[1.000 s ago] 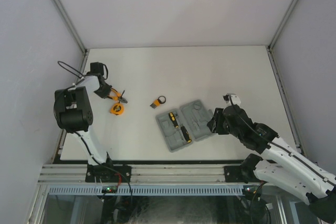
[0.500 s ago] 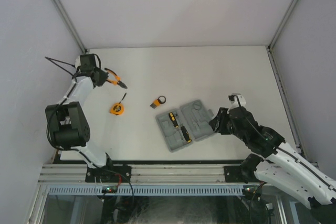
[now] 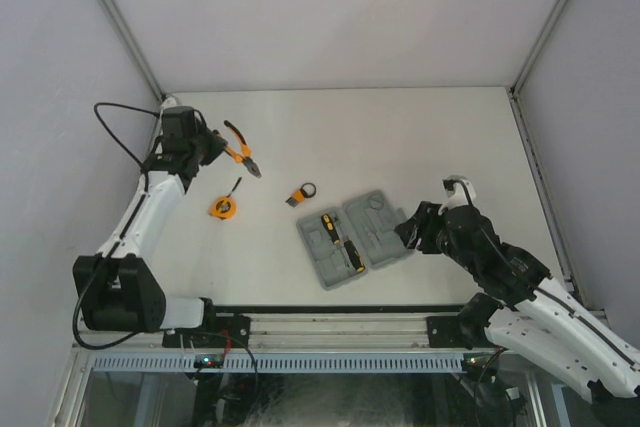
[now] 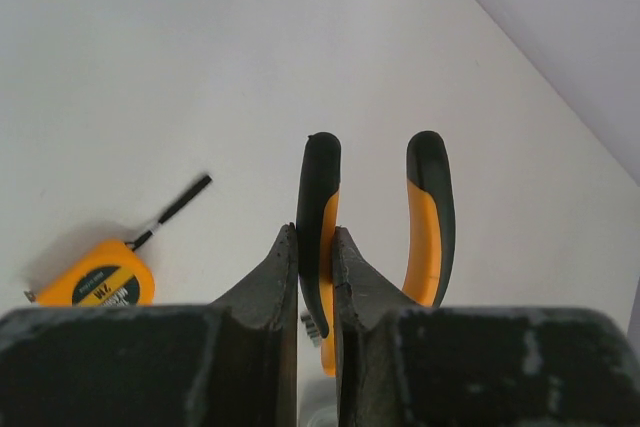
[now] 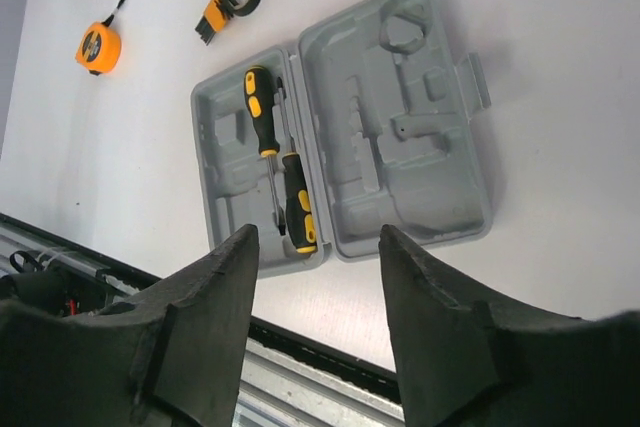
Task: Sort the tools into containers
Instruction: Pick up the pliers at the center of the board.
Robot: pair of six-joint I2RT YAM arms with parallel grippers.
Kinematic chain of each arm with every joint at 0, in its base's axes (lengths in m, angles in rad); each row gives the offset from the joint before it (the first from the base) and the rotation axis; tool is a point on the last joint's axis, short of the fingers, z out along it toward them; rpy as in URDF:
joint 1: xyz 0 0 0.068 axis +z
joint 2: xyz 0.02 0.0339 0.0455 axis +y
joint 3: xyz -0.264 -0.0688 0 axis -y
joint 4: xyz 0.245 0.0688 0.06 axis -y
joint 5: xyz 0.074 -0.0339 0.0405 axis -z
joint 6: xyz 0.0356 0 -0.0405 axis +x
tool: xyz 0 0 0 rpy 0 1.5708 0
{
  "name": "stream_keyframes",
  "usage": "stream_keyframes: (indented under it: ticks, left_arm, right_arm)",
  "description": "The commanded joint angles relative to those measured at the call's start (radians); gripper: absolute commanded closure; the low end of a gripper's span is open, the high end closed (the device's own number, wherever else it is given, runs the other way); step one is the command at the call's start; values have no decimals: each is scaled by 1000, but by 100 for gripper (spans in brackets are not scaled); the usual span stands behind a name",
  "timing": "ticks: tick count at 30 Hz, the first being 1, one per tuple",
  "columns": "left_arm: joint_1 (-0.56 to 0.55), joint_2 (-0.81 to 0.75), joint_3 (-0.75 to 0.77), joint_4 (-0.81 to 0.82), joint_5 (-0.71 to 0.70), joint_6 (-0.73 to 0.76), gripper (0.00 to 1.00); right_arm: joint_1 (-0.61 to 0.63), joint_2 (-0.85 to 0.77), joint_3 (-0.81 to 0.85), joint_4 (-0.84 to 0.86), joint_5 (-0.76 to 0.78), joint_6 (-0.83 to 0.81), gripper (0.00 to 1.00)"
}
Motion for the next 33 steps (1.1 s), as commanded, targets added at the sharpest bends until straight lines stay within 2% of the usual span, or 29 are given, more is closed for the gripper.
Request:
stream_keyframes:
  ticks: [1, 9, 12, 15, 19, 23, 28, 33]
  left_arm:
    - [-59, -138, -60, 44, 29, 48, 100]
    - [-210, -270, -194, 70, 52, 71, 100]
    - [-261, -311, -270, 129, 83, 93, 100]
    - [-306, -341, -333, 170, 115, 85, 100]
    - [-373, -379, -382, 176, 113, 91, 100]
    - [-429, -391, -415, 162, 101, 91, 100]
    - [-515, -400, -453, 146, 63, 49, 100]
    - [-598, -399, -468, 149, 24, -7, 100]
  right_arm:
    - [-12, -4, 12, 81, -15, 22, 46]
    - [-52, 32, 18, 181, -96, 26, 36]
    - [-78, 52, 17, 234, -142, 22, 21]
    - [-102, 58, 17, 278, -189, 18, 16]
    - [-107, 54, 16, 310, -208, 35, 18]
    - [-89, 69, 14, 336, -246, 70, 24]
    - [50, 119, 14, 351, -138, 91, 30]
    - [191, 212, 14, 451, -71, 103, 35]
